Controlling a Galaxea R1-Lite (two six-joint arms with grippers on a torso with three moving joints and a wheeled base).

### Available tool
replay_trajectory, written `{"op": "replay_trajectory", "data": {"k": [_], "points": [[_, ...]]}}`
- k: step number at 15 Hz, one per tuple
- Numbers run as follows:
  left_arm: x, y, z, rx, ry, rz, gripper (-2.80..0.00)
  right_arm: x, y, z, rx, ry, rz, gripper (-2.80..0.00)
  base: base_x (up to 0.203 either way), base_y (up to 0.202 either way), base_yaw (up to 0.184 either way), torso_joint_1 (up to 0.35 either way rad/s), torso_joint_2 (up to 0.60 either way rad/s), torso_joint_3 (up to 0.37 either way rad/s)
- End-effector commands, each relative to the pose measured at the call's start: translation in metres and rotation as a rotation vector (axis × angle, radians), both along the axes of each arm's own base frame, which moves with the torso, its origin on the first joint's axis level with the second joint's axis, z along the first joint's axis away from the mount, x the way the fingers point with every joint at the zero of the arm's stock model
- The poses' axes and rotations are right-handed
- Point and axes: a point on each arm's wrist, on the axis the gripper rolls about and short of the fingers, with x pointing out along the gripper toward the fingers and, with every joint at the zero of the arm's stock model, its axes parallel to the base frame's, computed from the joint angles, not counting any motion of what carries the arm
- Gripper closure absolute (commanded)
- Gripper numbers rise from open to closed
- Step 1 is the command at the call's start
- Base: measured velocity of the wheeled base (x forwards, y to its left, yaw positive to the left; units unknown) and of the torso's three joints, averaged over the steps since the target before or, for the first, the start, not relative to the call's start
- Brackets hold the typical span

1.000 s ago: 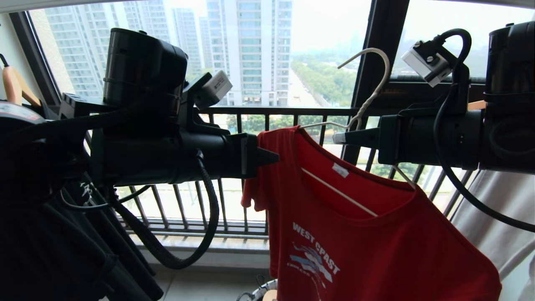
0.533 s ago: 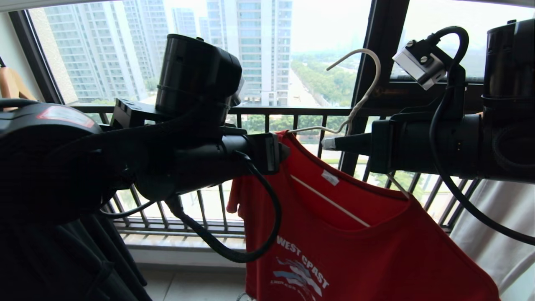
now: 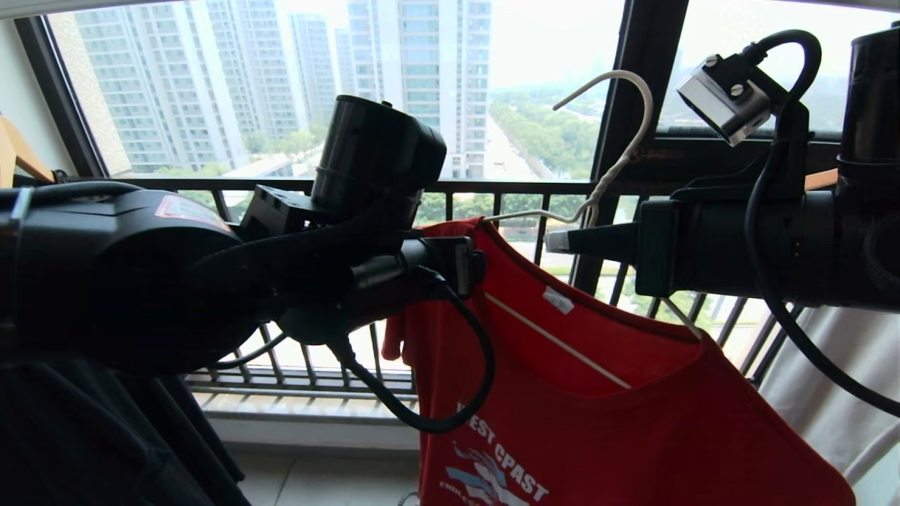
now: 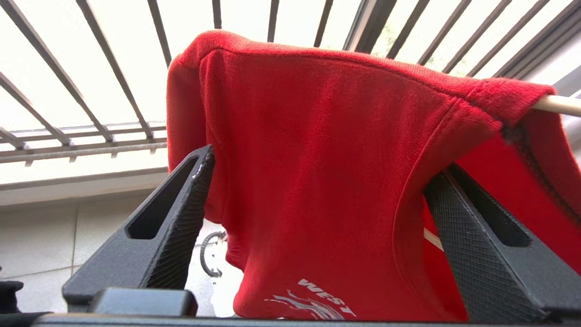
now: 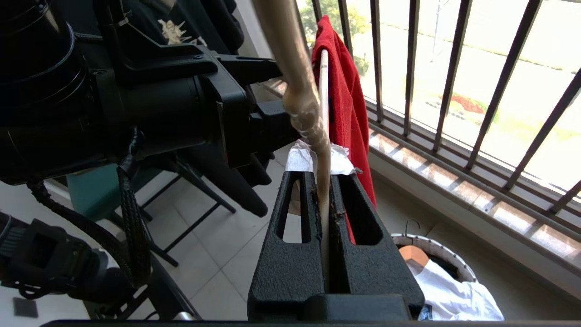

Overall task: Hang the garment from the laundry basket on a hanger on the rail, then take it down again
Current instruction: Take the clothes off the clothes rack

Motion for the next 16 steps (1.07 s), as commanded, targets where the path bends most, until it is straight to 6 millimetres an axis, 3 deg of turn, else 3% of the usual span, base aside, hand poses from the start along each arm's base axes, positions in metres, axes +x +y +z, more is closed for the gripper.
{"op": "replay_trajectory", "data": {"k": [1,9,10,11,16], "points": [[0.002,0.0,-0.001,0.007,-0.001,0.014,-2.8,-0.002,-0.001,0.001,0.004,-0.005,0.003,0.0,0.0,0.0,0.0,0.0,0.0,0.0],[0.009,0.016,0.008,0.004,-0.03,0.065,-2.8,-0.002,-0.001,0.0,0.002,-0.01,-0.004,0.0,0.0,0.0,0.0,0.0,0.0,0.0],[0.01,0.017,0.008,0.005,-0.032,0.069,-1.0,-0.002,-0.001,0.0,0.003,-0.012,-0.006,0.0,0.0,0.0,0.0,0.0,0.0,0.0],[0.012,0.019,0.008,0.005,-0.032,0.076,0.0,-0.002,-0.001,0.0,0.002,-0.011,-0.006,0.0,0.0,0.0,0.0,0.0,0.0,0.0],[0.013,0.021,0.01,0.002,-0.035,0.083,0.0,-0.004,-0.003,0.002,0.006,-0.016,-0.004,0.0,0.0,0.0,0.0,0.0,0.0,0.0]]}}
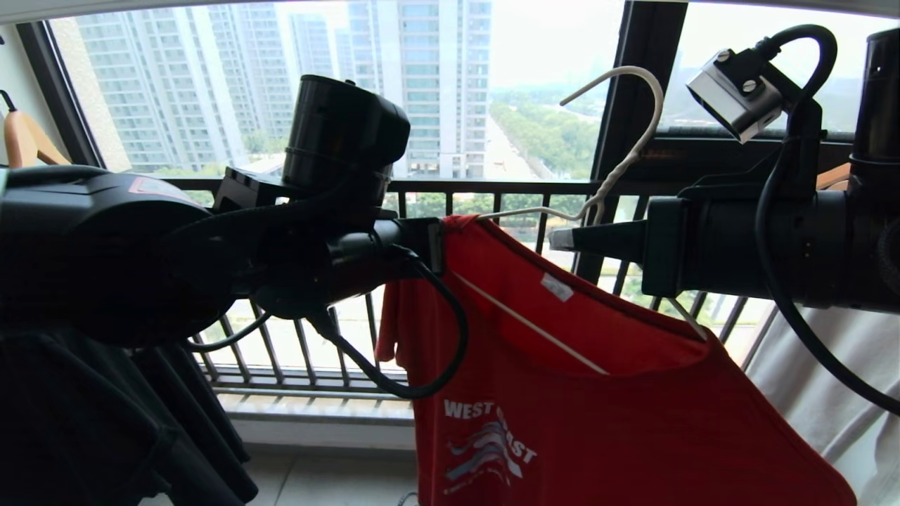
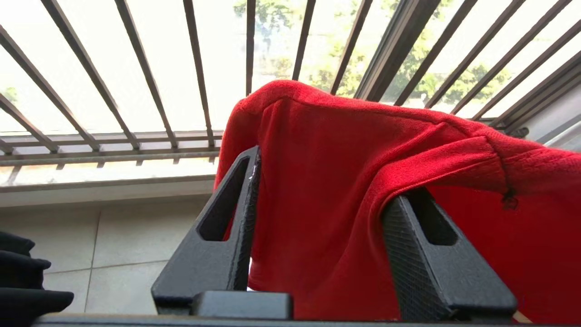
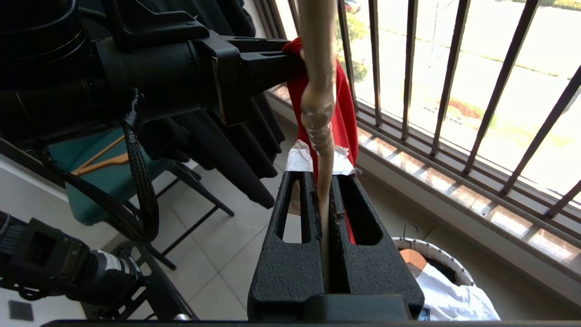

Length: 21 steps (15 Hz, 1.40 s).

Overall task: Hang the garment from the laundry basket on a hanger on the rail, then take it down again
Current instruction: Take the clothes off the clothes rack

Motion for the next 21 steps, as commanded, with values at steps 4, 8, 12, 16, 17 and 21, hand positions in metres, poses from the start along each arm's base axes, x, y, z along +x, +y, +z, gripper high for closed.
{"op": "replay_trajectory", "data": {"k": [4,8,12,16,17,21], "points": [[0.011,0.015,0.003,0.022,-0.016,0.051,0.0,-0.001,-0.001,0.001,0.002,-0.004,-0.001,0.0,0.0,0.0,0.0,0.0,0.0,0.0],[0.035,0.036,0.01,-0.029,-0.09,0.092,0.0,0.001,0.0,-0.001,-0.001,0.001,-0.003,0.0,0.0,0.0,0.0,0.0,0.0,0.0],[0.049,0.05,0.011,-0.142,-0.042,-0.025,0.0,0.001,-0.001,0.0,0.001,0.0,-0.008,0.0,0.0,0.0,0.0,0.0,0.0,0.0],[0.084,0.064,-0.002,-0.246,0.025,0.002,0.0,0.001,-0.002,0.0,-0.001,-0.004,-0.019,0.0,0.0,0.0,0.0,0.0,0.0,0.0],[0.088,0.068,-0.003,-0.285,0.048,-0.026,0.0,0.001,-0.002,0.0,-0.001,-0.003,-0.019,0.0,0.0,0.0,0.0,0.0,0.0,0.0],[0.094,0.087,-0.002,-0.481,0.168,-0.19,0.0,0.003,-0.001,-0.001,-0.002,0.0,-0.027,0.0,0.0,0.0,0.0,0.0,0.0,0.0]]}}
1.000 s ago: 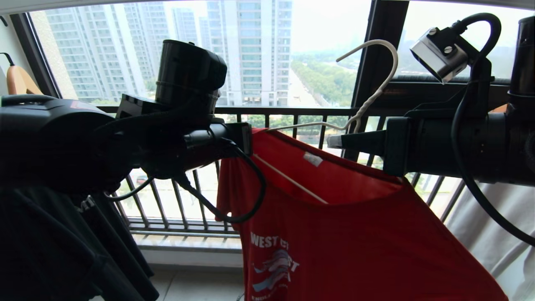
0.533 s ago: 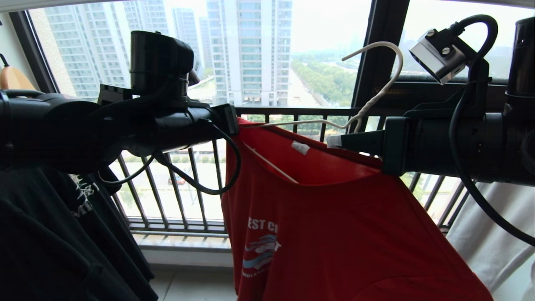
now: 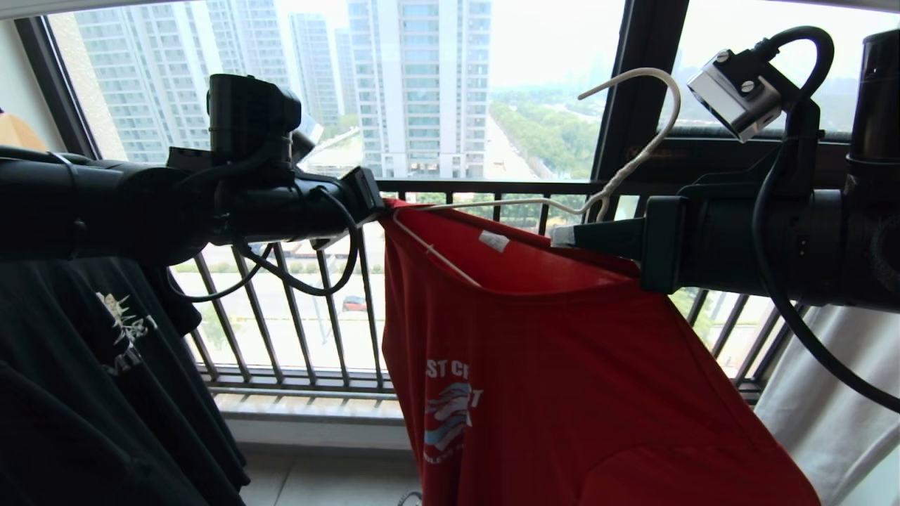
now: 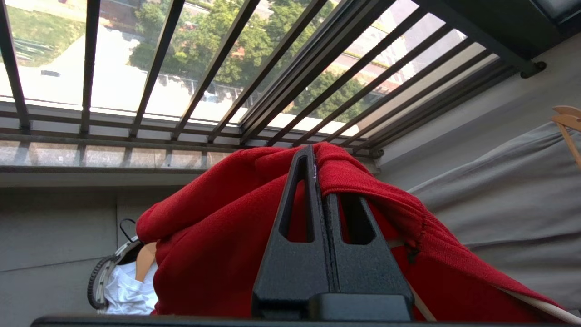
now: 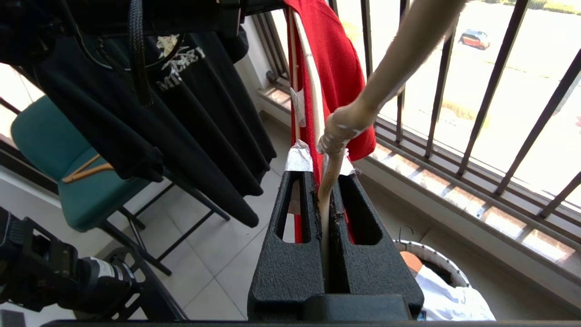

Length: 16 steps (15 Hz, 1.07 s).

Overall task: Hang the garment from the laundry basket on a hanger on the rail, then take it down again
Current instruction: Take the clothes off the clothes rack

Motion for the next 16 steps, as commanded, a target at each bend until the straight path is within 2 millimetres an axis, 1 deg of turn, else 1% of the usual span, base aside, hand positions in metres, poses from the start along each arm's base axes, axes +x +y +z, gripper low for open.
{"op": "replay_trajectory", "data": {"k": [1,4,7,10,12,14,16], "points": [[0.006,0.009,-0.004,-0.101,0.043,-0.084,0.0,0.002,-0.001,0.0,0.002,0.0,-0.011,0.0,0.0,0.0,0.0,0.0,0.0,0.0],[0.006,0.011,-0.014,-0.207,0.06,-0.237,0.0,0.005,-0.003,0.0,-0.003,-0.001,-0.025,0.0,0.0,0.0,0.0,0.0,0.0,0.0],[0.017,0.007,-0.028,-0.222,0.091,-0.23,0.0,0.005,-0.004,0.0,-0.002,-0.005,-0.025,0.0,0.0,0.0,0.0,0.0,0.0,0.0],[0.018,0.007,-0.025,-0.343,0.03,-0.225,0.0,0.003,-0.003,0.0,-0.004,-0.003,-0.017,0.0,0.0,0.0,0.0,0.0,0.0,0.0],[0.022,0.014,-0.028,-0.363,0.0,-0.207,0.0,0.001,-0.005,0.001,-0.002,-0.007,-0.016,0.0,0.0,0.0,0.0,0.0,0.0,0.0],[0.022,0.018,-0.024,-0.376,-0.004,-0.197,0.0,0.0,-0.006,0.001,-0.014,-0.018,-0.012,0.0,0.0,0.0,0.0,0.0,0.0,0.0],[0.024,0.02,-0.025,-0.381,0.0,-0.188,0.0,-0.001,-0.005,0.0,-0.019,-0.018,-0.009,0.0,0.0,0.0,0.0,0.0,0.0,0.0]]}}
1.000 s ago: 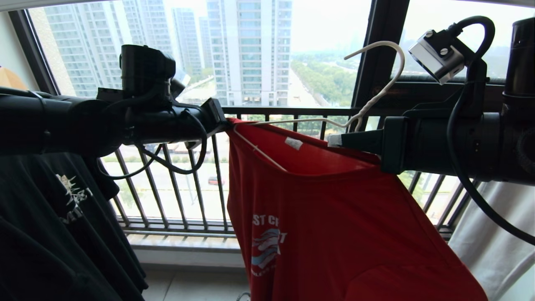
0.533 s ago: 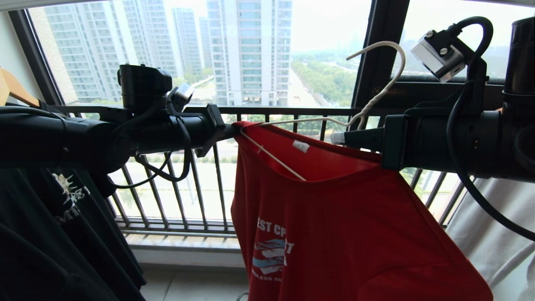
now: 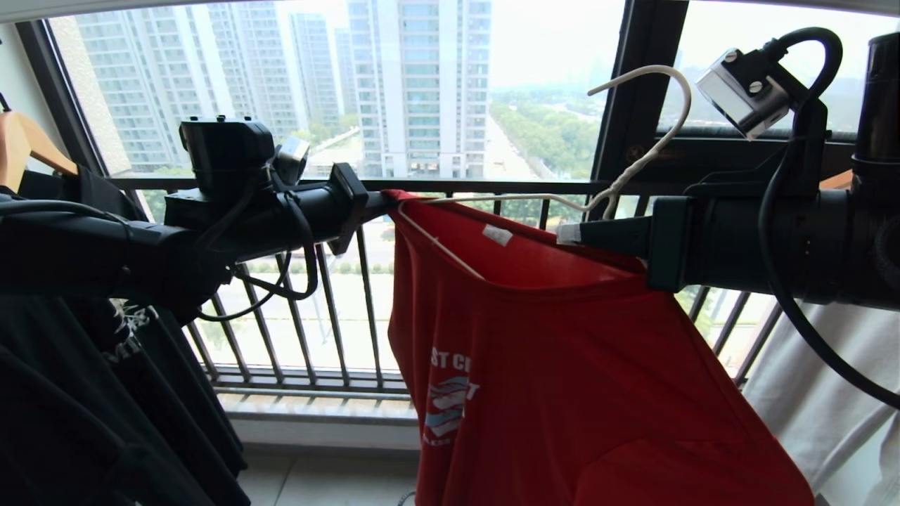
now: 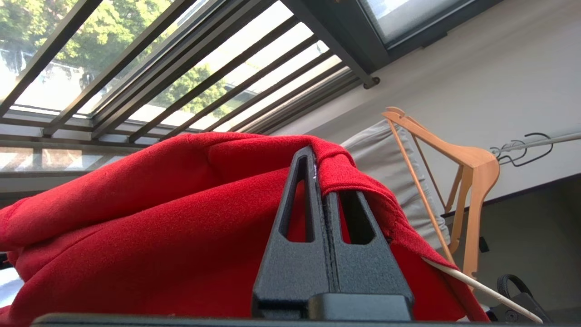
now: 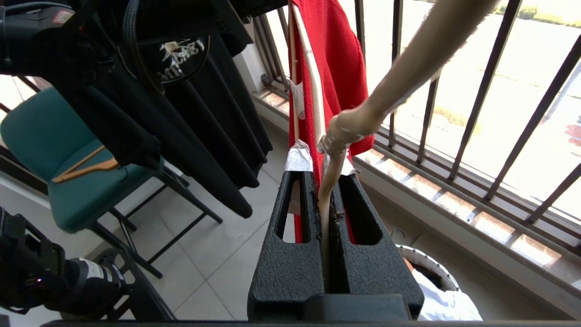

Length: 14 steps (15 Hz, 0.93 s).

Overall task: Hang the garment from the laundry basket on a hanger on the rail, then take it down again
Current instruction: Take the clothes off the clothes rack

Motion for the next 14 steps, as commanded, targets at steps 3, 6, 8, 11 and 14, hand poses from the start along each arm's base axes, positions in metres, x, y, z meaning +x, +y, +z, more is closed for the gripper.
{"op": "replay_trajectory", "data": {"k": [3,6,8,11,14], "points": [[0.002,0.002,0.0,-0.006,0.002,0.005,0.0,-0.006,0.002,-0.001,-0.01,-0.002,0.025,0.0,0.0,0.0,0.0,0.0,0.0,0.0],[0.007,0.0,-0.007,0.001,0.017,0.005,0.0,-0.014,0.004,-0.003,-0.032,-0.02,0.061,0.0,0.0,0.0,0.0,0.0,0.0,0.0],[0.013,-0.002,-0.013,0.006,0.028,0.005,0.0,-0.017,0.002,0.0,-0.022,-0.031,0.063,0.0,0.0,0.0,0.0,0.0,0.0,0.0],[0.013,-0.006,-0.015,0.009,0.034,-0.004,0.0,-0.018,0.001,0.0,-0.018,-0.034,0.063,0.0,0.0,0.0,0.0,0.0,0.0,0.0],[0.008,-0.016,-0.018,0.014,0.042,-0.033,0.0,-0.019,0.001,0.001,-0.011,-0.035,0.065,0.0,0.0,0.0,0.0,0.0,0.0,0.0]]}}
